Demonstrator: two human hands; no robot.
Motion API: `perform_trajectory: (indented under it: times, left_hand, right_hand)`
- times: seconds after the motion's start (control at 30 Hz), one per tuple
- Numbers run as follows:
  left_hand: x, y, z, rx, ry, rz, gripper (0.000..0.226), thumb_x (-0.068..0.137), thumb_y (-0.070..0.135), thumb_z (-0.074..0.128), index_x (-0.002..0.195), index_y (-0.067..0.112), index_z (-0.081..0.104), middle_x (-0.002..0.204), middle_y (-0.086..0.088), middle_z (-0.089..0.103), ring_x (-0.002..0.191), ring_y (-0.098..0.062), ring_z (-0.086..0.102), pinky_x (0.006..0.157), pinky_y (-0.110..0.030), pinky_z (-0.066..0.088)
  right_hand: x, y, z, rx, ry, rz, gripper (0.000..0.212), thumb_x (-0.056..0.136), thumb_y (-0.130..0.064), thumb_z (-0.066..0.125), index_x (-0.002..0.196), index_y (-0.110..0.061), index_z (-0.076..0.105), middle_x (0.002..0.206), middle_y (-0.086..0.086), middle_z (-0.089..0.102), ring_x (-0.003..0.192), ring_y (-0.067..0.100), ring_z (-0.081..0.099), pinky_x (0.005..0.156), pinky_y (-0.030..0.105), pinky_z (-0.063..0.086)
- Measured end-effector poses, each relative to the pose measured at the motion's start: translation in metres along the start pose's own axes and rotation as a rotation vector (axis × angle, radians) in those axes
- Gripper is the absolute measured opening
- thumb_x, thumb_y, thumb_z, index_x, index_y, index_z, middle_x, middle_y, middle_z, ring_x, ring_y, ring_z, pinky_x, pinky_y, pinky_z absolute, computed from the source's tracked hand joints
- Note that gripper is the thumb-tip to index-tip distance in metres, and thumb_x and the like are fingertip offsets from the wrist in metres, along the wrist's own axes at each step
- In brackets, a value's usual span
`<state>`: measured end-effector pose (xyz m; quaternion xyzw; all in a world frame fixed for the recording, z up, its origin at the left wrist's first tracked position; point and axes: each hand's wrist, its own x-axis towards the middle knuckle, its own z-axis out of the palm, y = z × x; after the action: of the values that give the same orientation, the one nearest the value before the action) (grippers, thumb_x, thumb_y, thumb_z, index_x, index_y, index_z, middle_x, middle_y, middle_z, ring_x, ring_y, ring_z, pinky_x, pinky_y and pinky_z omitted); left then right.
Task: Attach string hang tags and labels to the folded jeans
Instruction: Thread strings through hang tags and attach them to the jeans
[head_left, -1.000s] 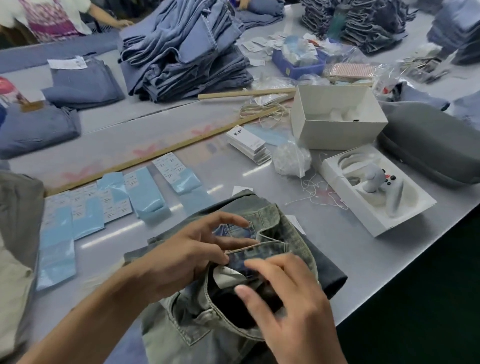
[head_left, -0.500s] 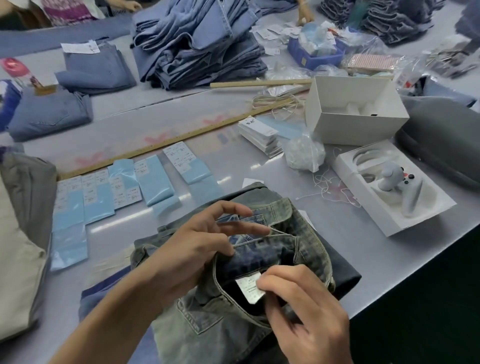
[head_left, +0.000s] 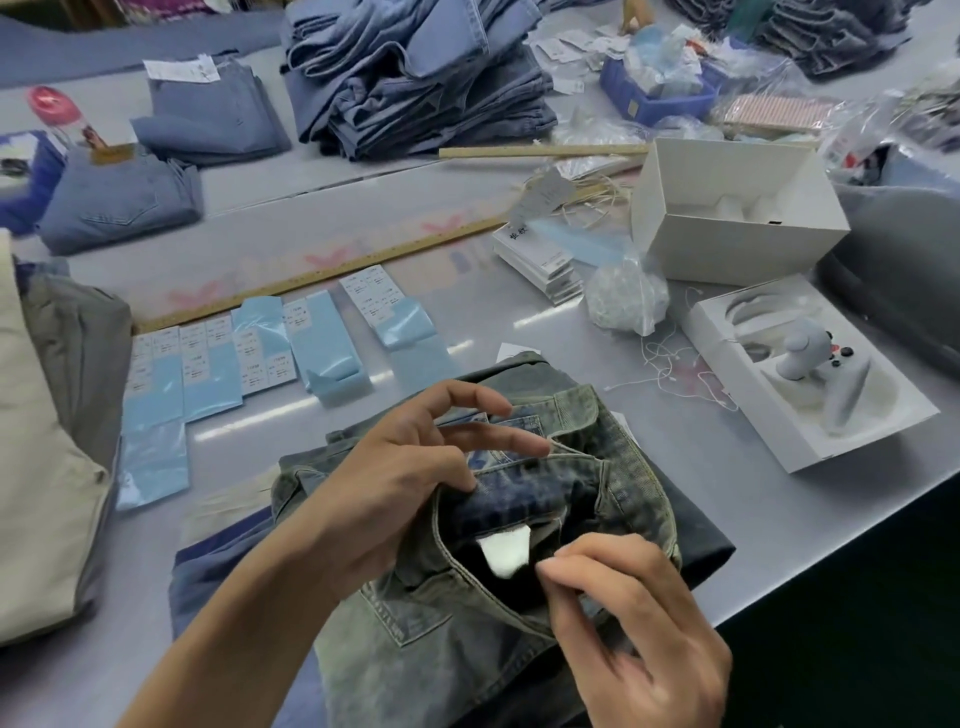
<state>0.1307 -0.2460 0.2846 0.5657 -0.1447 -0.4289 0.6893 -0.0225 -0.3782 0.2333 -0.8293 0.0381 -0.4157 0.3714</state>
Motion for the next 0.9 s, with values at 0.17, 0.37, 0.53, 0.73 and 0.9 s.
perform_trajectory:
  times: [0.17, 0.37, 0.53, 0.73, 0.9]
  left_hand:
    - [0.0, -0.001, -0.001, 0.05, 0.006, 0.011, 0.048, 0.076, -0.019, 0.044, 0.118, 0.003, 0.051, 0.116, -0.024, 0.072, 0.064, -0.003, 0.067, 0.05, -0.014, 0.044]
    - [-0.006, -0.005, 0.001, 0.148, -0.017, 0.084, 0.045, 0.084, -0.009, 0.057, 0.124, 0.012, 0.053, 0.126, -0.014, 0.07, 0.089, -0.05, 0.059, 0.078, -0.05, 0.051]
    - [-0.01, -0.005, -0.002, 0.281, -0.042, 0.091, 0.051, 0.086, 0.0, 0.073, 0.129, 0.019, 0.052, 0.135, -0.007, 0.066, 0.124, -0.035, 0.061, 0.097, -0.069, 0.048]
    - [-0.009, -0.008, -0.008, 0.291, -0.08, 0.079, 0.053, 0.089, 0.004, 0.074, 0.133, 0.021, 0.05, 0.139, -0.006, 0.063, 0.115, -0.029, 0.065, 0.093, -0.058, 0.054]
    - [-0.017, -0.005, -0.031, 0.311, -0.242, 0.097, 0.082, 0.084, 0.035, 0.082, 0.152, 0.031, 0.037, 0.155, -0.002, 0.046, 0.139, -0.032, 0.049, 0.111, -0.056, 0.042]
  right_hand:
    - [-0.001, 0.002, -0.002, 0.009, -0.004, 0.019, 0.01, 0.076, -0.002, 0.083, 0.081, -0.007, 0.077, 0.087, 0.002, 0.069, 0.074, 0.015, 0.067, 0.063, 0.027, 0.052]
    - [0.02, 0.0, -0.003, 0.054, -0.197, 0.157, 0.036, 0.085, -0.032, 0.079, 0.114, -0.012, 0.071, 0.107, -0.004, 0.064, 0.089, 0.013, 0.065, 0.079, 0.023, 0.054]
    - [0.035, 0.001, 0.005, 0.114, -0.228, 0.123, 0.01, 0.084, -0.011, 0.078, 0.092, -0.007, 0.076, 0.096, 0.0, 0.067, 0.094, 0.014, 0.068, 0.08, 0.028, 0.055]
    - [0.022, 0.006, -0.001, 0.183, -0.19, 0.11, 0.011, 0.082, 0.002, 0.076, 0.09, -0.003, 0.076, 0.093, 0.001, 0.072, 0.09, 0.016, 0.071, 0.076, 0.029, 0.056]
    - [0.028, 0.014, -0.012, 0.133, -0.283, 0.181, 0.017, 0.095, -0.024, 0.065, 0.109, -0.015, 0.07, 0.1, -0.01, 0.068, 0.093, 0.012, 0.069, 0.08, 0.022, 0.054]
